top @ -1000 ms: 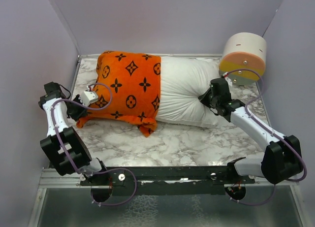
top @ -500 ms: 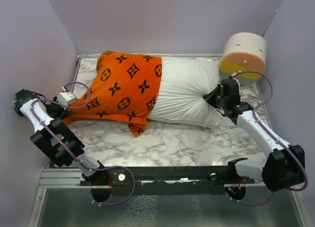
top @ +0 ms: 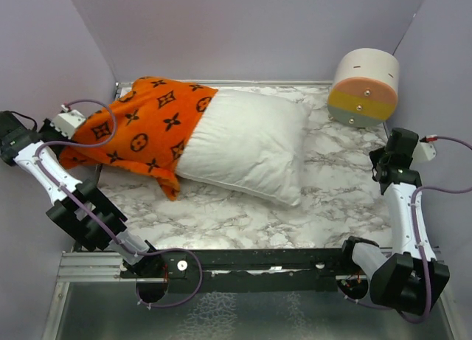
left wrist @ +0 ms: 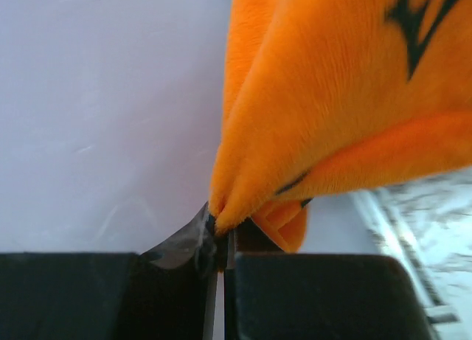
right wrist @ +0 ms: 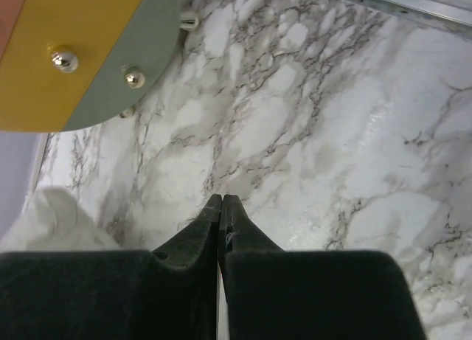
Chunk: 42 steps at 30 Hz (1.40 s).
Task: Remove the pillowcase from the pillow
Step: Remove the pillow from the pillowcase.
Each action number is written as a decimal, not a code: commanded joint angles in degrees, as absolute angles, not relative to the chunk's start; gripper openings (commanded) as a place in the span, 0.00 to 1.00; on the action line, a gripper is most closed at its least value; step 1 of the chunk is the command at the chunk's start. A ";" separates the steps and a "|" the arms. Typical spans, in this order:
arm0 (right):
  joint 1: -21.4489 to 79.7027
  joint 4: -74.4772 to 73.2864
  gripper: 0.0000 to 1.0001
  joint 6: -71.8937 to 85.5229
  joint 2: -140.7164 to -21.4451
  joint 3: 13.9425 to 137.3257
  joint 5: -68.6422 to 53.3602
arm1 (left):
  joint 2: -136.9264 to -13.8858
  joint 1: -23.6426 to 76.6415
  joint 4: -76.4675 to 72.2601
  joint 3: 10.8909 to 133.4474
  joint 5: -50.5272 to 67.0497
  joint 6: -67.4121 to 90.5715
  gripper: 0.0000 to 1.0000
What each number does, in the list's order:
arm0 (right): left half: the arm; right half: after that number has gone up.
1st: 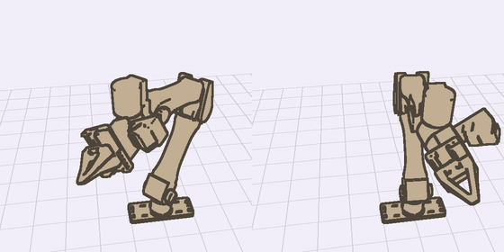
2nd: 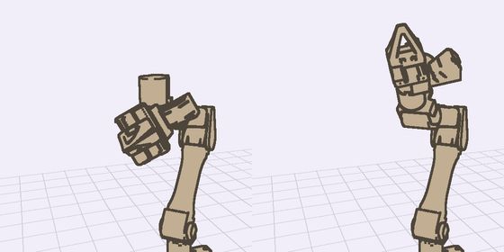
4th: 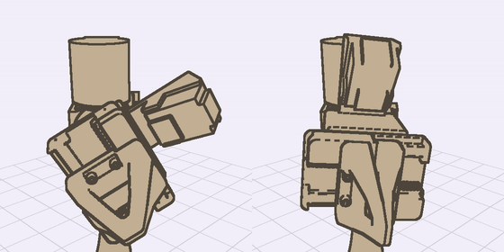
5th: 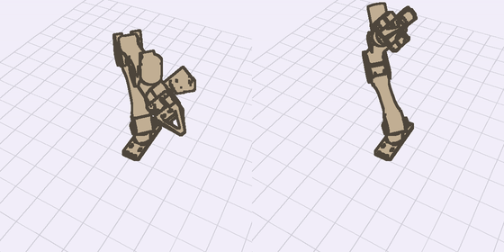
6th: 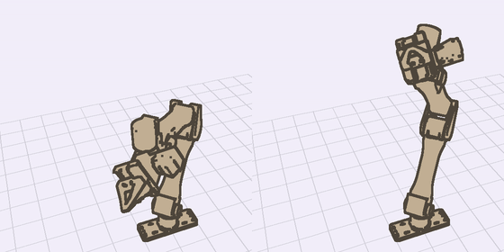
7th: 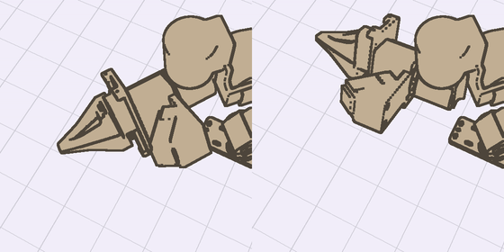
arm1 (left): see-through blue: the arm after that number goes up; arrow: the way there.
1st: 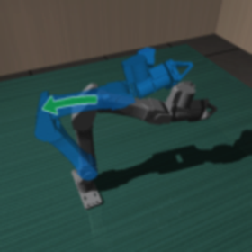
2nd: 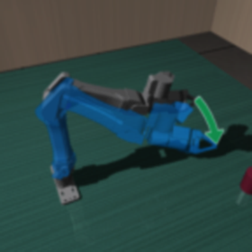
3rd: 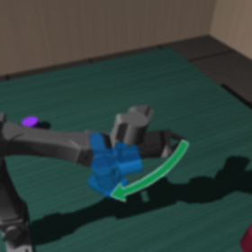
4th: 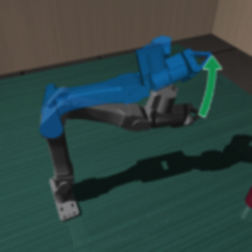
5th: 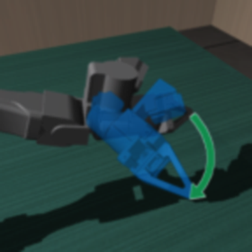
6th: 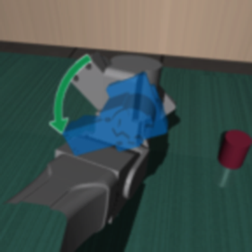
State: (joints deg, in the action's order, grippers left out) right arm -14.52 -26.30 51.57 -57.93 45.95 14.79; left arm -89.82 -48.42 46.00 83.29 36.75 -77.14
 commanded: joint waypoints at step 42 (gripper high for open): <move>26.10 -10.29 0.01 60.08 -65.04 51.76 26.96 | -77.76 -30.58 50.22 74.18 32.08 -79.00 0.00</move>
